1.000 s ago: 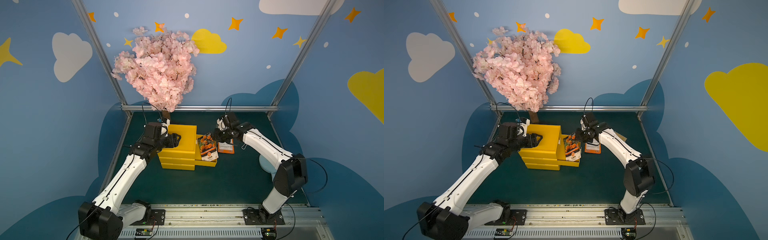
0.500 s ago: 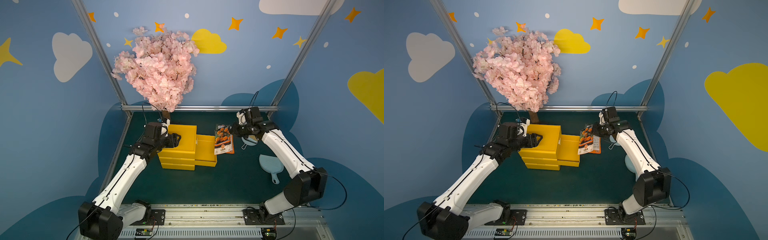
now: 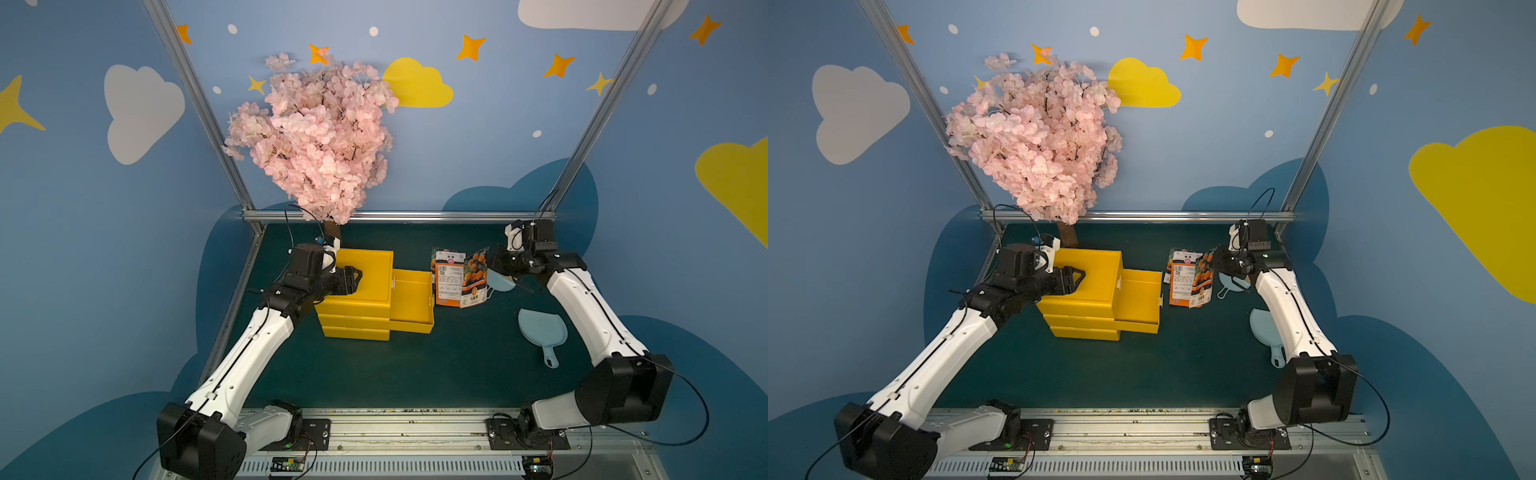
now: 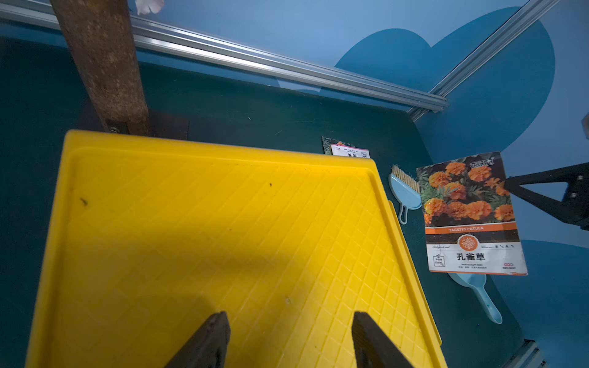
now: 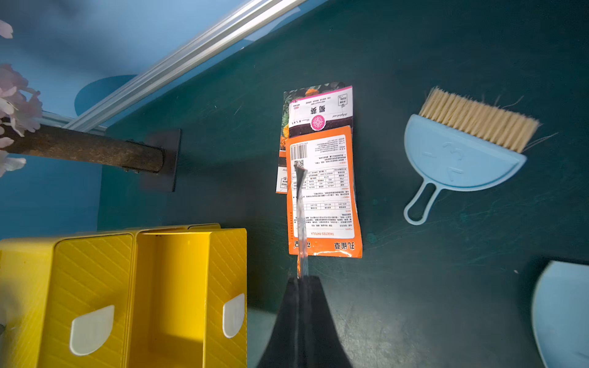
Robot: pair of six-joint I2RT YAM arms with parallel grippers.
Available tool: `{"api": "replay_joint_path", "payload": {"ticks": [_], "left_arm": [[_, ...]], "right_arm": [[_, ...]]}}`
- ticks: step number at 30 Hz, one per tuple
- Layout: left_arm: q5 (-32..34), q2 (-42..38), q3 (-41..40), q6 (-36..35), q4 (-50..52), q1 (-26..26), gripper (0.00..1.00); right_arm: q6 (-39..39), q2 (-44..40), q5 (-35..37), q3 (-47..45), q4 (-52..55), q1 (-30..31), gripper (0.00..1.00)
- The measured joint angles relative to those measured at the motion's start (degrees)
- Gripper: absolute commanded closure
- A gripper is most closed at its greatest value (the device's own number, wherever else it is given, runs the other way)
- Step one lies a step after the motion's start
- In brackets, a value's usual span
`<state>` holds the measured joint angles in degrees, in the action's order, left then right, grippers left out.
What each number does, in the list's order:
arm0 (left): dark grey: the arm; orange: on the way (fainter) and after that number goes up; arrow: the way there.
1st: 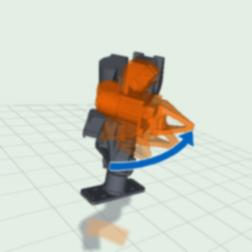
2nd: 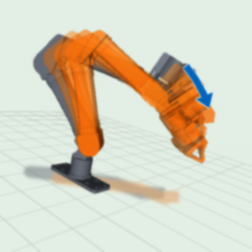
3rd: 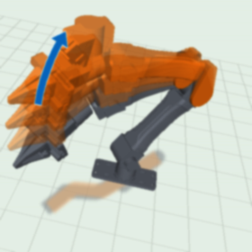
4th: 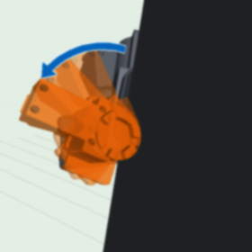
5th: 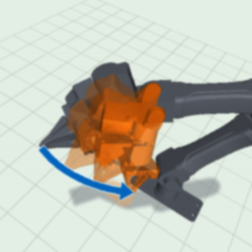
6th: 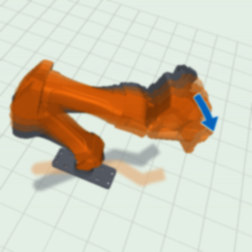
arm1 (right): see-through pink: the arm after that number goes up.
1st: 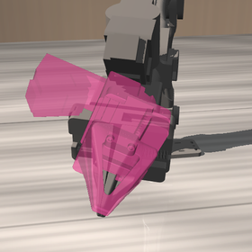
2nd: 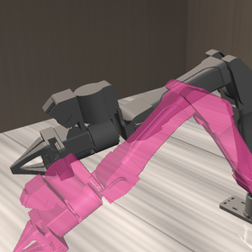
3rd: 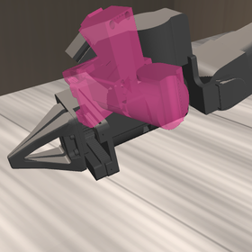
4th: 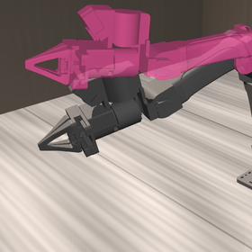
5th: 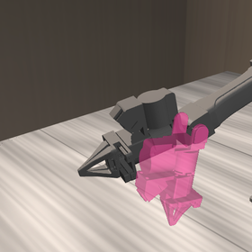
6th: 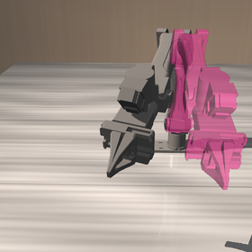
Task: Take the seed bags out of the drawer
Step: Place the seed packet at the center of the board.
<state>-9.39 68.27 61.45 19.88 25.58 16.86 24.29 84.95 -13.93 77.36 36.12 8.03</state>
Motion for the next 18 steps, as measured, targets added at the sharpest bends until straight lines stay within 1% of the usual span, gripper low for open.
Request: {"api": "replay_joint_path", "payload": {"ticks": [4, 9, 13, 18], "left_arm": [[0.0, 0.0, 0.2, 0.0, 0.2, 0.0, 0.33], [0.2, 0.0, 0.2, 0.0, 0.2, 0.0, 0.33], [0.2, 0.0, 0.2, 0.0, 0.2, 0.0, 0.33], [0.2, 0.0, 0.2, 0.0, 0.2, 0.0, 0.33]], "right_arm": [[0.3, 6.5, -4.0, 0.0, -2.1, 0.0, 1.00], [1.3, 13.0, -7.1, 0.0, -4.5, 0.6, 1.00], [1.2, 15.8, -8.2, 0.0, -5.9, 0.9, 1.00], [-0.3, 18.3, -7.3, 0.0, -5.9, 0.8, 1.00]]}}
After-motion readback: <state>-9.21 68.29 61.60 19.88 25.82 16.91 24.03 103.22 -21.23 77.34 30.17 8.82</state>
